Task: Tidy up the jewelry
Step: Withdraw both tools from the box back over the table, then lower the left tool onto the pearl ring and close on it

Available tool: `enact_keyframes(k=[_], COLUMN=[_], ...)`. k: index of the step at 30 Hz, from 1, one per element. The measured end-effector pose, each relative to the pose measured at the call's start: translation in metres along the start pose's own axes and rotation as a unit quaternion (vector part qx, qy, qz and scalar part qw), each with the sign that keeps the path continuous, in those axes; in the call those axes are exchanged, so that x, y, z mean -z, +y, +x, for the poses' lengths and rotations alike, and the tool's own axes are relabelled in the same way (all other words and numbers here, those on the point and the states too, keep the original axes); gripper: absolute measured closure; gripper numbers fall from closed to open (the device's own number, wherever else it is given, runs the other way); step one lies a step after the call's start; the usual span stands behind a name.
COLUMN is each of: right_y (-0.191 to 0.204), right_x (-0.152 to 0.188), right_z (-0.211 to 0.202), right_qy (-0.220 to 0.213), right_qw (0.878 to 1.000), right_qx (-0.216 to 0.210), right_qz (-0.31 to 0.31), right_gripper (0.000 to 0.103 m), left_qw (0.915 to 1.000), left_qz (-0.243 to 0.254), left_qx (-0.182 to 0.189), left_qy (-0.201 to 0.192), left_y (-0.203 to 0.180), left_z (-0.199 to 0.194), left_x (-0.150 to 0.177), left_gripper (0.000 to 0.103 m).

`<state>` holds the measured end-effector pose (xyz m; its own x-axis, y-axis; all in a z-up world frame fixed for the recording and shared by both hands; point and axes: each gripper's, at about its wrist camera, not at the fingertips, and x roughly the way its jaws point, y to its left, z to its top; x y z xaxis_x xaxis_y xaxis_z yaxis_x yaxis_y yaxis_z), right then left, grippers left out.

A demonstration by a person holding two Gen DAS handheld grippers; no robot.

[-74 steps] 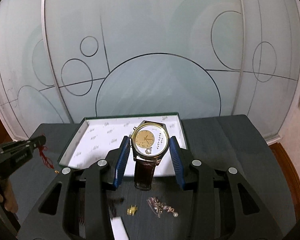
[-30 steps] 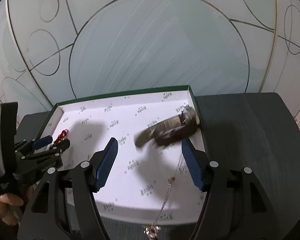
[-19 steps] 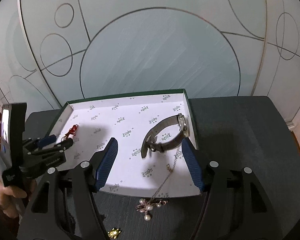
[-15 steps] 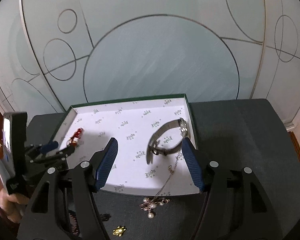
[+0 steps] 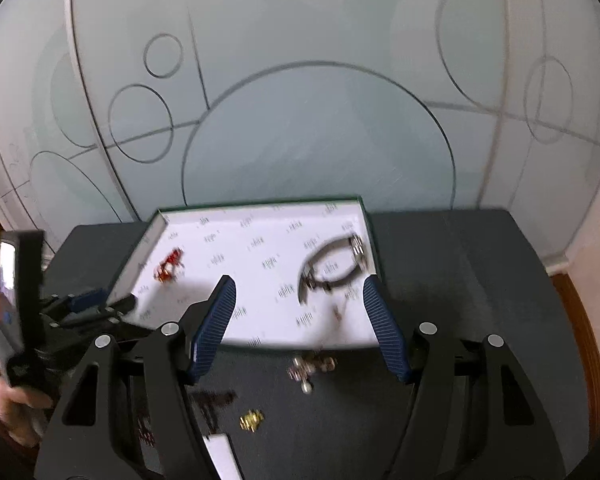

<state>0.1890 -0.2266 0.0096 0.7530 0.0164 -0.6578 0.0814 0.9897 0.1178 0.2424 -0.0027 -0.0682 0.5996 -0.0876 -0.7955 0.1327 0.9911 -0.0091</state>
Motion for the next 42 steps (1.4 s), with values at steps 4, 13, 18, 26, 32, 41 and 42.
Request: enact_keyframes(k=[4,13,18,26,32,41,42], right_y=[-0.014,-0.033,-0.036,-0.036,-0.032,-0.031,-0.031], right_x=[0.024,0.077,0.098,0.119,0.123,0.127,0.127], right_z=[0.000,-0.012,-0.022,-0.031,-0.034,-0.031,-0.031], right_qy=[0.020,0.049,0.055,0.063,0.062,0.067,0.066], right_qw=[0.999,0.997,0.996,0.996,0.996,0.996,0.996], right_qx=[0.003,0.007,0.009,0.006,0.002,-0.002,-0.002], right_qz=[0.032,0.066,0.065,0.062,0.056,0.056,0.056], right_gripper=[0.037,0.038,0.038,0.038,0.038,0.038,0.038], left_qw=[1.0000,0.9994,0.9981,0.9973,0.9966,0.9970,0.9970], left_qz=[-0.006,-0.031,-0.056,-0.070,-0.078,-0.073,-0.073], left_qx=[0.000,-0.005,-0.008,-0.006,0.005,0.004,0.006], left_qy=[0.002,0.016,0.026,0.024,0.027,0.027,0.026], left_y=[0.003,0.017,0.028,0.033,0.039,0.035,0.034], left_z=[-0.012,-0.029,-0.034,-0.052,-0.059,-0.055,-0.053], left_x=[0.012,0.054,0.076,0.108,0.124,0.126,0.124], left_gripper=[0.047,0.047,0.047,0.047,0.047,0.049,0.049])
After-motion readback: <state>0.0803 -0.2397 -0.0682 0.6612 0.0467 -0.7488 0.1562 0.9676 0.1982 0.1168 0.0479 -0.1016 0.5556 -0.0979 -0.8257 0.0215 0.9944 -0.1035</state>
